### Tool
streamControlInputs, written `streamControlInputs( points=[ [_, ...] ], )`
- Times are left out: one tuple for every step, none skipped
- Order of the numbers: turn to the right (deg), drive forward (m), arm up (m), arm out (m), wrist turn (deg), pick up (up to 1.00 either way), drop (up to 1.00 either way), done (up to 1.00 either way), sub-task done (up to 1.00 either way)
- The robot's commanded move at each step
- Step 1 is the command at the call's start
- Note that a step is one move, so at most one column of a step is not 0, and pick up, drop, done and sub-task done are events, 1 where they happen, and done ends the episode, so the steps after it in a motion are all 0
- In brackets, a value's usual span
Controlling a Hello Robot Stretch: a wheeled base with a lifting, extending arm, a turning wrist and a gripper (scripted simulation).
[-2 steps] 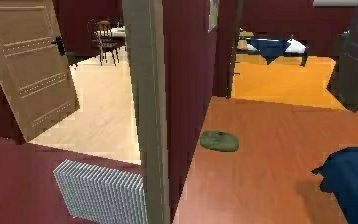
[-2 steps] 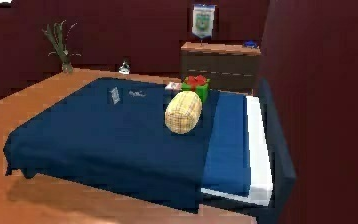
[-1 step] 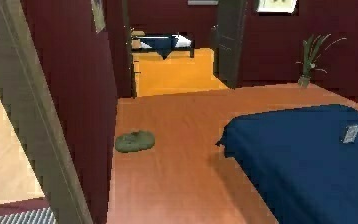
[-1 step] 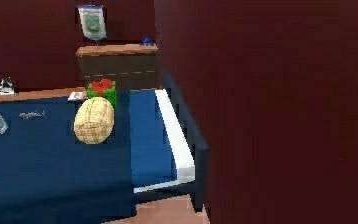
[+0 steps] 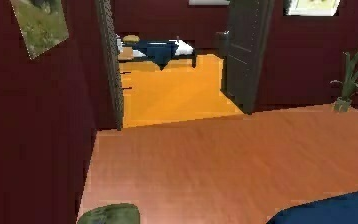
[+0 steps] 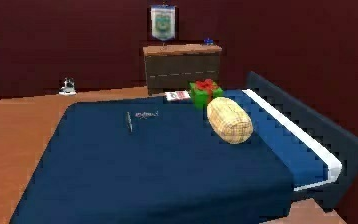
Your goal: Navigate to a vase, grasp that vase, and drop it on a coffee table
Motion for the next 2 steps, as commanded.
streamControlInputs(
  points=[
    [0.0,0.85,0.00,0.00,0.0,0.00,0.00,0.00,0.00],
    [33.0,0.00,0.00,0.00,0.0,0.00,0.00,0.00,0.00]
  ],
)
